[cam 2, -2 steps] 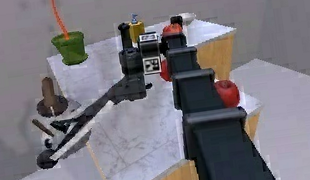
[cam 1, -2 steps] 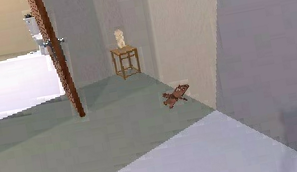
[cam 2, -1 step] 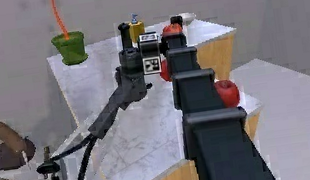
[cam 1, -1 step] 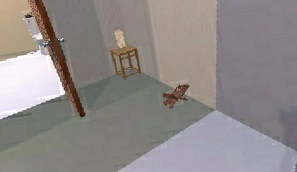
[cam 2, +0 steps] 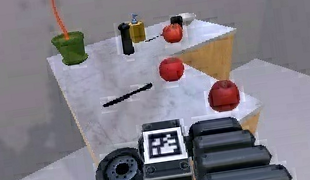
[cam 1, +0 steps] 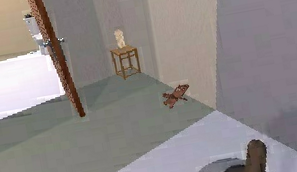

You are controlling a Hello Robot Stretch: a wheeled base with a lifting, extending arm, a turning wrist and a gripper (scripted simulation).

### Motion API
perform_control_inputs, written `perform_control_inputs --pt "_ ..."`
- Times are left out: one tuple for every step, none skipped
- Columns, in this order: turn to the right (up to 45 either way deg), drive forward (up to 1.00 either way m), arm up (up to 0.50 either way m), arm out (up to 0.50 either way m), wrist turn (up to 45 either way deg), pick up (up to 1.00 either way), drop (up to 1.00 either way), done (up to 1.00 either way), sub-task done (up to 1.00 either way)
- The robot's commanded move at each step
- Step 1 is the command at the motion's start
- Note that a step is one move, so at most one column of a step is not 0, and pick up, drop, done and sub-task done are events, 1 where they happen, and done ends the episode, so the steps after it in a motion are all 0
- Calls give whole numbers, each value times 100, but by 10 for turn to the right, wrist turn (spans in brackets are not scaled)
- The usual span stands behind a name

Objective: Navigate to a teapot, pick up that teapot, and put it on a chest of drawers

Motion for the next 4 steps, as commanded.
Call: perform_control_inputs --pt "-450 0 0 0 0 0 0 0 0" --pt "-450 0 0 0 0 0 0 0 0" --pt "-270 0 0 0 0 0 0 0 0" --pt "0 20 0 0 0 0 0 0 0"
